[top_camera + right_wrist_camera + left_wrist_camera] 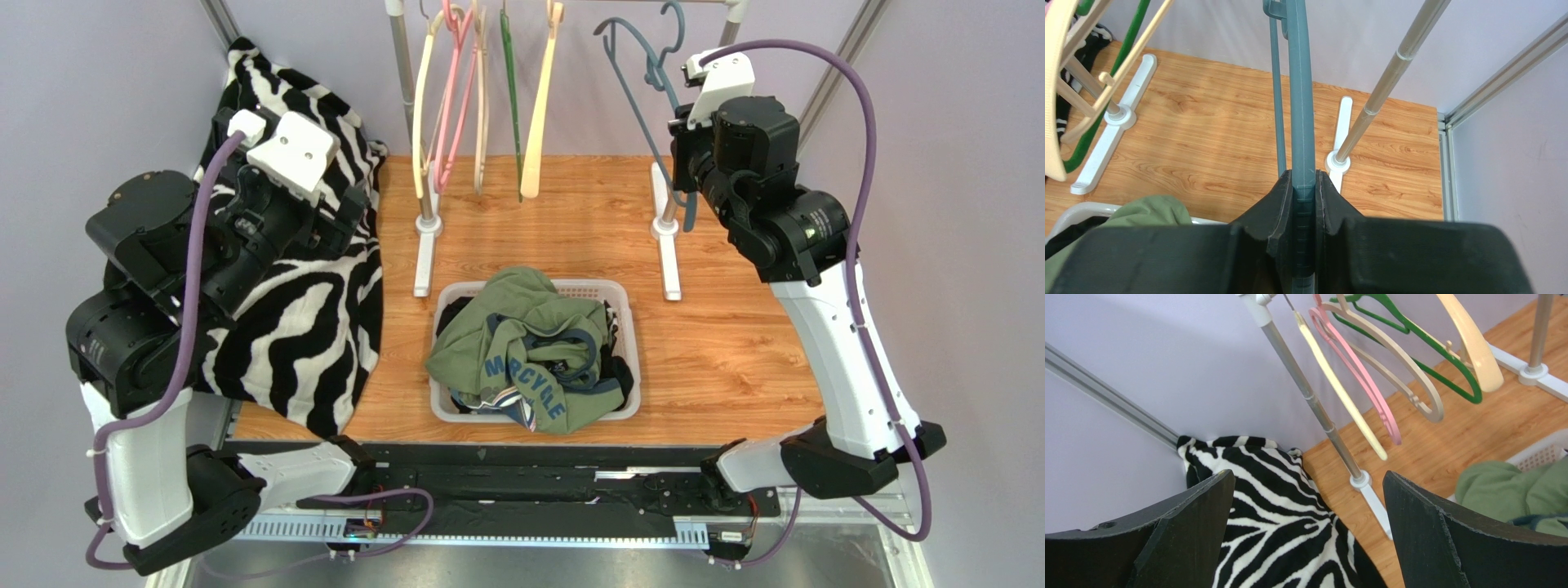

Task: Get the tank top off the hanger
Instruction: Place the hanger at the clothesline.

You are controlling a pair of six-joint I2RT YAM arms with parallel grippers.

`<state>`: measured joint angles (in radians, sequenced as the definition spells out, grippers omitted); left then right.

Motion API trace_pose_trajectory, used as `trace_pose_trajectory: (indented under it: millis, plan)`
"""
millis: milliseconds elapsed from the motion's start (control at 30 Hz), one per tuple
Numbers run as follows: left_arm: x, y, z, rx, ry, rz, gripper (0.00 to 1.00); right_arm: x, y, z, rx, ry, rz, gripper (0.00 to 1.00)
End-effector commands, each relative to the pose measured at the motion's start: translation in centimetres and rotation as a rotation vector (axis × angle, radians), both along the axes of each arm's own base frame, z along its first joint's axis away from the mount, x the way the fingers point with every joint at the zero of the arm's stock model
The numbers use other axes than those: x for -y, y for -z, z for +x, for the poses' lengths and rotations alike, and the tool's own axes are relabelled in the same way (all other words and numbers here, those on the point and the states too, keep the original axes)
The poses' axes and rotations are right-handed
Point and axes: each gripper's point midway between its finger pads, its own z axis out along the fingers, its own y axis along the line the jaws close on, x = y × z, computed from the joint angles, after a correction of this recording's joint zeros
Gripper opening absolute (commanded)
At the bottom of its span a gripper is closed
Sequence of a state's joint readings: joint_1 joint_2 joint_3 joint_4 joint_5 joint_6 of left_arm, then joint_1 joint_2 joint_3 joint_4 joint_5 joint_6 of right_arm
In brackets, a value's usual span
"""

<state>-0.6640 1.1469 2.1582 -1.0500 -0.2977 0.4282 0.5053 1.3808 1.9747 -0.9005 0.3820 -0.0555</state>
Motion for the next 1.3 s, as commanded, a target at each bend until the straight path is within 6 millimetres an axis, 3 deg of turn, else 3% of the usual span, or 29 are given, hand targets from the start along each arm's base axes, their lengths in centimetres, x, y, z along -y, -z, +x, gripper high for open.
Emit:
trace_pose_trajectory:
  millis: [0,167,300,500,533,733,900,1033,1267]
  plan:
    - [1.2,-1.8,2.1,0.052,0.019,-0.08,0.99,-0.5,-3.6,0.4,0.094,-0.026,0.089,0.0]
    - [0.7,-2.3,4.2,0.004,-0.008,-0.175,0.99,-1.4,-3.5,1.5,0.088,-0.047,0.107,0.0]
    - [-2.0,-2.2,6.1,-0.042,-0.053,-0.297,0.99,-1.4,-3.8,2.5,0.094,-0.041,0.104,0.0]
    - [-3.2,1.9,8.3,-0.161,-0.039,-0.377,0.99,-1.2,-4.5,4.0,0.107,-0.032,0.122,0.0]
    - [-3.3,4.2,8.8,-0.208,-0.05,-0.376,0.99,-1.3,-4.5,4.2,0.107,-0.034,0.128,0.0]
    - [-3.0,10.1,10.1,-0.298,-0.047,-0.402,0.99,-1.7,-4.2,6.1,0.097,-0.035,0.158,0.0]
    - [-2.0,12.0,11.2,-0.336,-0.016,-0.482,0.99,-1.3,-2.9,7.6,0.062,-0.025,0.176,0.0]
    - [-1.5,15.1,12.8,-0.479,-0.017,-0.511,0.99,-0.9,-2.1,8.2,0.043,-0.01,0.189,0.0]
    - [-1.0,16.3,12.3,-0.488,0.003,-0.531,0.99,-0.3,-0.6,9.5,0.013,0.005,0.19,0.0]
